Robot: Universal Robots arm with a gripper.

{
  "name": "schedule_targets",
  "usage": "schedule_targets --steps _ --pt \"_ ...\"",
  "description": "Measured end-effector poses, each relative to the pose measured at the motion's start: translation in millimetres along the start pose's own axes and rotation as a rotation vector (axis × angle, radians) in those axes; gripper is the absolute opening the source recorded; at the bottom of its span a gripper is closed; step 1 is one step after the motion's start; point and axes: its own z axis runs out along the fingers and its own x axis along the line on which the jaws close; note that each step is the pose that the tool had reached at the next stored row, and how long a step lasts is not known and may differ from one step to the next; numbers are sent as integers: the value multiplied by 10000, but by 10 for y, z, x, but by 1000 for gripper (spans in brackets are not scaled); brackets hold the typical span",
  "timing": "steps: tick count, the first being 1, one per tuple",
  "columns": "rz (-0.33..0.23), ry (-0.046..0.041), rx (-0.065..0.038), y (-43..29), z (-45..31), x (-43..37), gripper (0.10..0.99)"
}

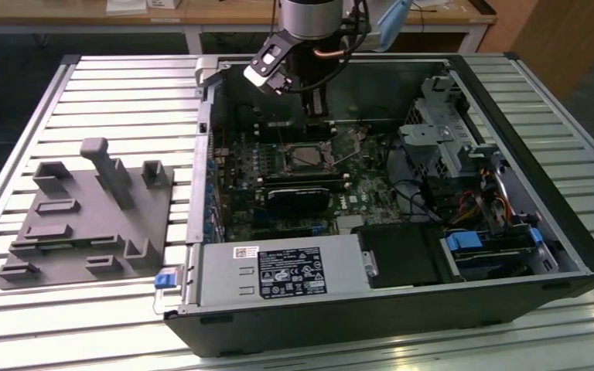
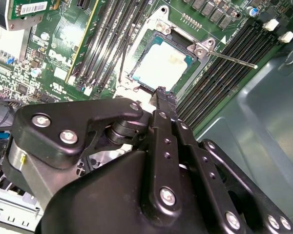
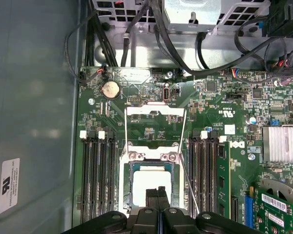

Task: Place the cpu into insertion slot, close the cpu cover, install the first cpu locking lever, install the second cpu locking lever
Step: 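Close the cpu cover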

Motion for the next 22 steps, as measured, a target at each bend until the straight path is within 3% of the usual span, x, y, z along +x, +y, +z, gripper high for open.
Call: schedule_targets --steps 5,12,22 --pt "-1 -2 1 31 2 3 106" --pt "0 -6 0 168 15 17 106" --pt "0 -13 1 497 44 40 106"
